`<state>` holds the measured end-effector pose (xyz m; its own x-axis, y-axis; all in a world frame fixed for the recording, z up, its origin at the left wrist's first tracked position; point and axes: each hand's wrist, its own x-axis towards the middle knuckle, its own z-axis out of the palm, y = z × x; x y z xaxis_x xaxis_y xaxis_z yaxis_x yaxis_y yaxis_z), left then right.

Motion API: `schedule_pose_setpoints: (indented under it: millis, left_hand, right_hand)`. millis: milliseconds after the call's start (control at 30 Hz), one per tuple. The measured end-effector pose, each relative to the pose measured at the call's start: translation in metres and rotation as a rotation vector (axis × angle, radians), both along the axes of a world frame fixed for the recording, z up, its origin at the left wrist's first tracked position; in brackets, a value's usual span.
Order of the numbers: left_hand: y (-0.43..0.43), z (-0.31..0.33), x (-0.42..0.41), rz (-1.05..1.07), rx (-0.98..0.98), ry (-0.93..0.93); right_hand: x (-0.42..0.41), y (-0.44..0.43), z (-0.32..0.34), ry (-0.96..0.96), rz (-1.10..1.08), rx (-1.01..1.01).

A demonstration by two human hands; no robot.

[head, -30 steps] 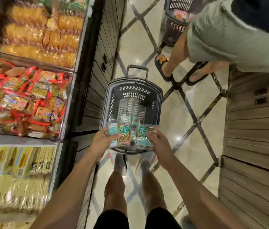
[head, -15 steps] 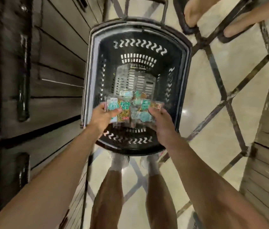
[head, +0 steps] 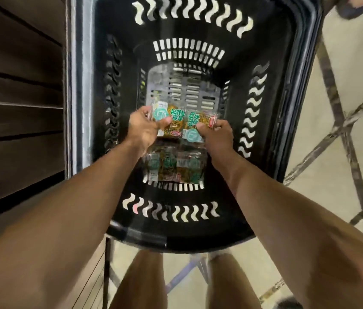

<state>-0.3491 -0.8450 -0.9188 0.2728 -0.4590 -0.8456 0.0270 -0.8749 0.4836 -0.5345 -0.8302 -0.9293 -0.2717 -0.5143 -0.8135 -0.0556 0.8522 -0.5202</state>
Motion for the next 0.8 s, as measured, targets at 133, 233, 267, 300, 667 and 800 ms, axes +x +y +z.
schedule_pose_setpoints:
  millis: [133,233,267,300,667,800]
  left_hand:
    - [-0.004,-0.029,-0.002,-0.046,0.01,-0.079]
    - [0.004,-0.053,0.007,-0.154,0.038,-0.161]
    - [0.007,-0.06,0.012,-0.165,0.064,-0.167]
    - [0.01,-0.067,0.015,-0.193,0.081,-0.172]
    - [0.01,-0.077,0.013,-0.513,0.069,-0.354]
    - [0.013,-0.079,0.014,-0.486,0.082,-0.28]
  right_hand:
    - [0.016,-0.004,-0.029,0.057,-0.071,0.039]
    - [0.026,-0.001,-0.042,0.081,-0.055,0.079]
    - [0.028,0.0,-0.046,0.086,-0.042,0.087]
    - [0.029,0.002,-0.05,0.095,-0.026,0.095]
    - [0.027,0.005,-0.073,0.338,0.182,0.135]
    - [0.023,0.005,-0.08,0.309,0.226,0.202]
